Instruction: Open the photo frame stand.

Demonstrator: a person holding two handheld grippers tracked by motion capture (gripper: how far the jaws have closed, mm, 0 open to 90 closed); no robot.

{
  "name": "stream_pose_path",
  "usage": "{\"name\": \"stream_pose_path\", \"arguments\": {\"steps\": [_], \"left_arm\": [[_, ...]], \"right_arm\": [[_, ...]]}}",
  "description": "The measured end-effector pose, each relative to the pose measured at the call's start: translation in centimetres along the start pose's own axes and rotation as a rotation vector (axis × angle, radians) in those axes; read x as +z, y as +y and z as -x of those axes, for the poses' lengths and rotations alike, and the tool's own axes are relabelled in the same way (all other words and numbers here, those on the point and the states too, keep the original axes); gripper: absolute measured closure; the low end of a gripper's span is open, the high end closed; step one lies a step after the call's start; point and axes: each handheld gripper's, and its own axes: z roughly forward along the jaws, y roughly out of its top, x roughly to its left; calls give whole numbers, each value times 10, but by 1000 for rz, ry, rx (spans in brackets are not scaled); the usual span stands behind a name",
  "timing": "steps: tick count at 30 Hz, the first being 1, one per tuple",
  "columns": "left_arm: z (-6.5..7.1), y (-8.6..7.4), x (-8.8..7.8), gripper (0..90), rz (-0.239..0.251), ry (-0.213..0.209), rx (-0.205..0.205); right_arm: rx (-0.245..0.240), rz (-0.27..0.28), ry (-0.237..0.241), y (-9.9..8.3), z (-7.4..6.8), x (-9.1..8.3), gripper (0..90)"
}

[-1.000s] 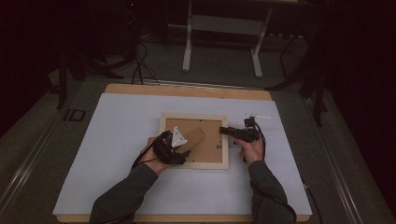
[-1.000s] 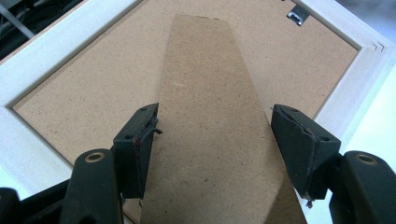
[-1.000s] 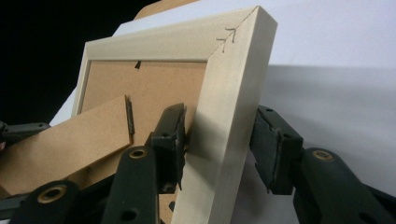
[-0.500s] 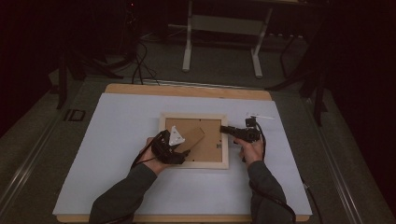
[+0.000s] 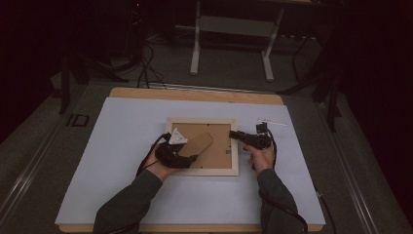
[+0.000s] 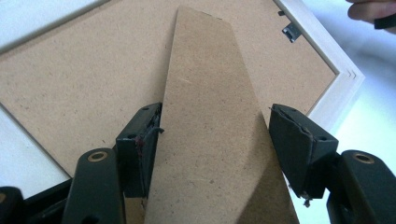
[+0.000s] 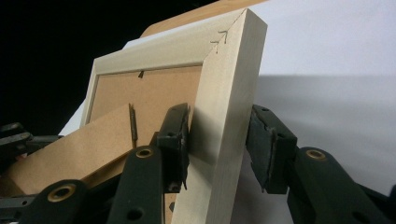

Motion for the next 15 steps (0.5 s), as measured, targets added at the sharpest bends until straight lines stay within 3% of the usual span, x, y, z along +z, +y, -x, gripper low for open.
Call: {"name": "stream_pose_path", "arguments": {"steps": [10, 13, 15], "left_arm": [[-10, -1, -3, 409, 10, -80, -108], [-17, -4, -3, 435, 30, -146, -178], [-17, -5, 0, 484, 25, -179, -189]], "right_arm": [[-33, 18, -2, 2, -5, -1, 595], [-37, 22, 1, 1, -5, -1, 596], [-39, 25, 5, 1, -5, -2, 597]]}}
